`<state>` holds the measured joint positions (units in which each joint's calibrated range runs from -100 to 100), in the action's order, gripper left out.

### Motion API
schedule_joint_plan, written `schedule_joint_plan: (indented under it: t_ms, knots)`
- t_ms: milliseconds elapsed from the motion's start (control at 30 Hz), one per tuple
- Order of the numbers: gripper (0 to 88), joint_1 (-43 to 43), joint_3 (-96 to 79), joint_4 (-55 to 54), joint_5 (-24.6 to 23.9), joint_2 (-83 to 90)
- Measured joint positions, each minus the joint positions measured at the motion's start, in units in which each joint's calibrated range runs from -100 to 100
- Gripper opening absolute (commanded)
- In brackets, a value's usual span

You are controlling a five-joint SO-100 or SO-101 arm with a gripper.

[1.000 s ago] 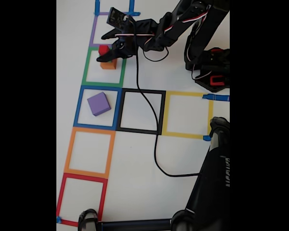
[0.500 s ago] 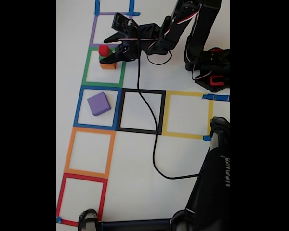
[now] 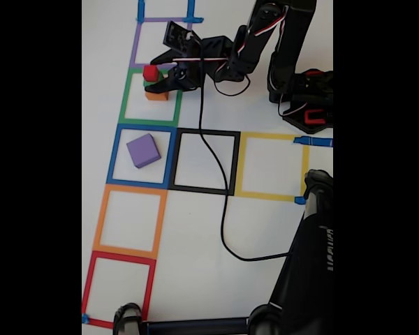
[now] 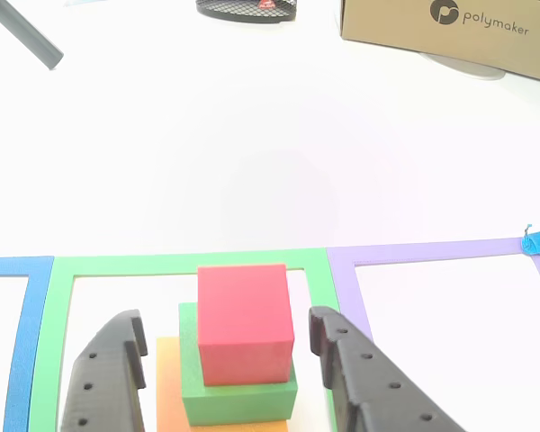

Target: Tower of hanoi

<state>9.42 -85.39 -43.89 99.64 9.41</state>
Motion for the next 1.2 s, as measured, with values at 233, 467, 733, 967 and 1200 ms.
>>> schedule_joint_plan:
  t_ms: [233,467,733,967,1200]
  knots:
    - [11.3,-0.70,0.09,0.00,0.00,0.00]
    - [6.3,-1.29,0.09,0.00,0.00,-0.59]
    - [3.8,-1.52,0.53,0.00,0.00,-0.93]
    - [3.8,-2.22,0.80,0.00,0.00,-0.93]
    - [3.8,-3.63,1.15,6.61,0.00,5.66]
